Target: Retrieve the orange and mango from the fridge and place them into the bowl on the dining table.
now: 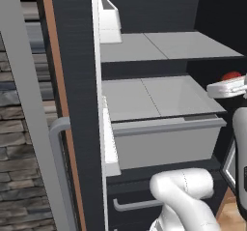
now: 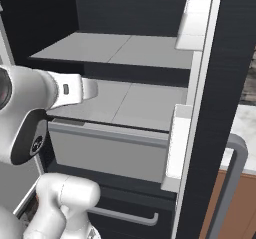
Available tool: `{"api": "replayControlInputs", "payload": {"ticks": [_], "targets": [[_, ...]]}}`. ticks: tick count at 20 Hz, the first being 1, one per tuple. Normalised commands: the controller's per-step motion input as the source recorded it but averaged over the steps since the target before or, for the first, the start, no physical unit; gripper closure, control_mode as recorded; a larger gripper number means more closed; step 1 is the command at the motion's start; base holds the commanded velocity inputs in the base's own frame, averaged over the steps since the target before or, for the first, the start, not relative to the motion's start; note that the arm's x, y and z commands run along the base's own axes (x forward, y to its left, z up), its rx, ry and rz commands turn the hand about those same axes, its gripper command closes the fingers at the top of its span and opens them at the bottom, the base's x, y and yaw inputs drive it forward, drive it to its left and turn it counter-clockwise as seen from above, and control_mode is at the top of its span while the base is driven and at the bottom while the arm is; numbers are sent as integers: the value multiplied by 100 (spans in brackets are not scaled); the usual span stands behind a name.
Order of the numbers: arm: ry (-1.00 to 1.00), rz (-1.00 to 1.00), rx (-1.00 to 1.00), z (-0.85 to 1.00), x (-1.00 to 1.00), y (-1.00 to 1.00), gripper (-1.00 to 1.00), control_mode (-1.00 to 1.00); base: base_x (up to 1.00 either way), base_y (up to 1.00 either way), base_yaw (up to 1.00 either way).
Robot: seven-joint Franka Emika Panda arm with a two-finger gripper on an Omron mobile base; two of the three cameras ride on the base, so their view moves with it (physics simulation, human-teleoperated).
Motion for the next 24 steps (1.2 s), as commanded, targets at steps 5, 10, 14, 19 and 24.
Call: {"api": "replayControlInputs", "payload": {"ticks": [5,10,14,19,24], "targets": [[7,0,-5,7,-8,7,100,-100,0,0,0],[0,0,0,0,0,0,100,-100,0,0,0],[0,0,0,0,0,0,100,-100,0,0,0],[0,0,0,0,0,0,100,100,-3,-1,0],[0,0,0,0,0,0,100,100,-42,-1,0]]}}
